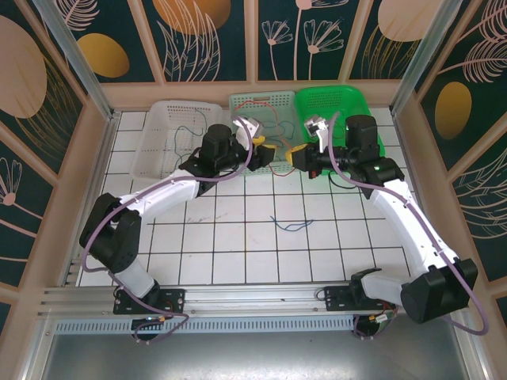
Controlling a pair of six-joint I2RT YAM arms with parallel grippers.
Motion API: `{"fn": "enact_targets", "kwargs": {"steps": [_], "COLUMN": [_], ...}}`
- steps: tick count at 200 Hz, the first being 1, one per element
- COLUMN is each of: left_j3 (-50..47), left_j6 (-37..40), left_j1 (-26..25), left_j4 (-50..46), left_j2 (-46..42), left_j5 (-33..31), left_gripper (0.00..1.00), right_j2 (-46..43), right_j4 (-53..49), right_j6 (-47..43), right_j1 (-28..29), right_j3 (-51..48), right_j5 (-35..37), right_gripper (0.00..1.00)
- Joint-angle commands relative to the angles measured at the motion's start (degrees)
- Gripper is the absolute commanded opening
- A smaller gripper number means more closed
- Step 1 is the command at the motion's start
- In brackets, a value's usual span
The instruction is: Untangle the cables
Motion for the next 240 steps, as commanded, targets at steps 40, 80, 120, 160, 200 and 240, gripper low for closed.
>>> {"fn": "enact_targets", "kwargs": {"steps": [40,80,120,160,200,240], "left_j3": [0.4,0.6,0.4,-2.6,-11.9,-26.6], "left_j6": [-1.0,-2.3,-3.0,-6.0,-15.9,-33.7], "left_j1": [0.6,0.6,1.0,1.7,2.9,4.2], "left_j4": [0.3,1.1,2.3,6.9,17.7,36.5], "left_j2": [-0.5,0.8,0.3,-1.7,-6.6,-13.2], "left_j5": [5.1,8.9,10.4,7.7,-7.2,-21.8], "left_gripper": [0.63,0.39,0.0,0.0,0.0,0.0], "right_j2": [-1.0,-1.2,-2.2,-3.3,-7.1,-9.4], "right_j4": [1.7,1.5,1.6,3.6,13.3,27.6], "right_j6": [-0.1,-0.2,-0.4,0.5,6.6,19.8], "right_j1": [0.0,0.0,-0.2,-0.8,-3.7,-9.9], "right_j3": [1.5,2.6,2.4,1.3,-4.0,-11.8], "right_j5": [-0.8,-0.9,0.5,3.1,11.1,17.5], "right_gripper": [0.0,0.0,0.0,0.0,0.0,0.0]}}
